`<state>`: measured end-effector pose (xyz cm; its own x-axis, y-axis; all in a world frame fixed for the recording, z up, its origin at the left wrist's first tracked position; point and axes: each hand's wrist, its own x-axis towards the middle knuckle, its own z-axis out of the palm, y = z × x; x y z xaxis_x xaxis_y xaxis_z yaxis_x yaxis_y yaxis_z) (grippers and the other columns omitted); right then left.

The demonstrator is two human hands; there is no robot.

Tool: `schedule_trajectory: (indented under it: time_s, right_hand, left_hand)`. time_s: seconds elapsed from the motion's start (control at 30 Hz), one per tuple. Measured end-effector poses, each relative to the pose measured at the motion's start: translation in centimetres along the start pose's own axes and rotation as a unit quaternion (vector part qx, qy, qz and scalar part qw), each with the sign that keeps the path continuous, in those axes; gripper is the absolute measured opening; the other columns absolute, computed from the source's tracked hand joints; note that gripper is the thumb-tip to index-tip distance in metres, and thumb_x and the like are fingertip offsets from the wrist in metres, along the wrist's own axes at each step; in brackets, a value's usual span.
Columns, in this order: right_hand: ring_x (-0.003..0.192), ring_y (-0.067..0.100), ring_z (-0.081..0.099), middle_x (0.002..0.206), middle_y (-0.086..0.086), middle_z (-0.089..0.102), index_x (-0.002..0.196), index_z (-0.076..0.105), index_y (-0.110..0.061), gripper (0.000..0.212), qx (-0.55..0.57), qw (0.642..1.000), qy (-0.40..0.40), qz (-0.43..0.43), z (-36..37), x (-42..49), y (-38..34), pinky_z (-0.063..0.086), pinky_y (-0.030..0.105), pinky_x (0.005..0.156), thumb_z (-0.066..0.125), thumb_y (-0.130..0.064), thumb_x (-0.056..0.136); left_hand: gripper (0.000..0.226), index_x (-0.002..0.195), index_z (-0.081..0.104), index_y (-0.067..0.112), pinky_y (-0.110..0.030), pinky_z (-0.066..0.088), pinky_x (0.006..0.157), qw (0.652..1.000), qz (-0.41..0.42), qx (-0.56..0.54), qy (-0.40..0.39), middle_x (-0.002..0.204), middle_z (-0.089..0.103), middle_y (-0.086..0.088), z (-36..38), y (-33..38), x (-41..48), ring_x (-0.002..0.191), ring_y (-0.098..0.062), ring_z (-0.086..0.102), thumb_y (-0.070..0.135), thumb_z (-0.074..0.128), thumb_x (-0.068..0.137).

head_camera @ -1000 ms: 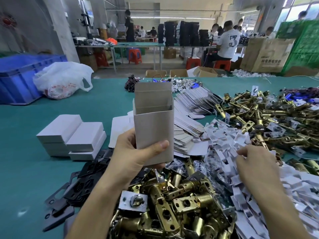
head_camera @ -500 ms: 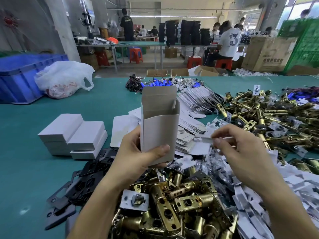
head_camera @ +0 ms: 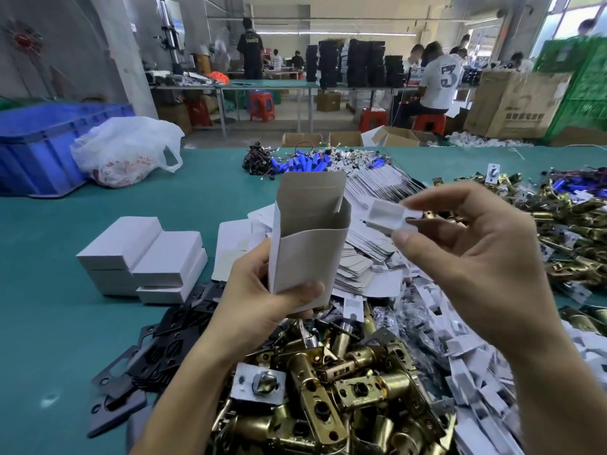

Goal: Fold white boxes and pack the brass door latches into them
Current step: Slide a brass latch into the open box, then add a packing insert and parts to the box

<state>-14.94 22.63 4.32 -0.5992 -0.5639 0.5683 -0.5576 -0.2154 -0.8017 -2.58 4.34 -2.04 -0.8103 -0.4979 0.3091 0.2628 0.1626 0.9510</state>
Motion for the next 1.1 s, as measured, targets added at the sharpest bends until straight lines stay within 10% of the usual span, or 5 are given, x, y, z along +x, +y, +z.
schedule_trajectory:
  time_s: [0.27, 0.57, 0.83, 1.1]
  right_hand:
    - [0.073, 0.015, 0.069, 0.088, -0.011, 0.066, 0.105, 0.067, -0.017, 0.029, -0.185, 0.972, -0.104, -0.100, 1.4, 3.3, -2.8, 0.058, 0.035, 0.062, 0.075, -0.003, 0.080]
    - [0.073, -0.004, 0.056, 0.084, -0.023, 0.056, 0.118, 0.071, -0.024, 0.037, -0.365, 0.914, -0.157, -0.079, 1.1, 4.7, -4.1, 0.041, 0.005, 0.069, 0.065, -0.004, 0.087]
    - [0.094, 0.014, 0.046, 0.100, -0.010, 0.059, 0.113, 0.068, -0.034, 0.043, -0.454, 0.858, -0.239, -0.020, 1.9, 5.8, -5.1, 0.043, 0.028, 0.081, 0.055, -0.001, 0.089]
    - [0.102, 0.014, 0.053, 0.111, -0.009, 0.064, 0.115, 0.063, -0.033, 0.038, -0.418, 0.880, -0.226, -0.017, 2.9, 5.8, -4.5, 0.050, 0.034, 0.089, 0.059, -0.006, 0.090]
  left_hand:
    - [0.036, 0.102, 0.073, 0.025, -0.044, 0.063, 0.060, 1.000, 0.004, 0.029, 0.006, 0.092, 0.073, -0.010, 0.0, 0.1, -0.1, 0.077, -0.034, 0.072, 0.012, 0.083, 0.070]
    - [0.036, 0.104, 0.069, 0.017, -0.020, 0.052, 0.046, 0.999, -0.020, 0.025, 0.028, 0.089, 0.073, -0.012, 0.0, 0.2, -0.1, 0.066, -0.028, 0.072, -0.003, 0.082, 0.077]
    - [0.040, 0.103, 0.070, 0.016, -0.047, 0.061, 0.053, 0.997, -0.004, 0.076, 0.032, 0.087, 0.072, -0.008, 0.1, 0.2, 0.0, 0.074, -0.037, 0.070, 0.016, 0.086, 0.066]
    - [0.042, 0.106, 0.069, 0.022, -0.038, 0.062, 0.055, 0.998, -0.014, 0.055, 0.028, 0.095, 0.072, -0.007, -0.1, 0.0, -0.1, 0.081, -0.032, 0.073, 0.017, 0.084, 0.067]
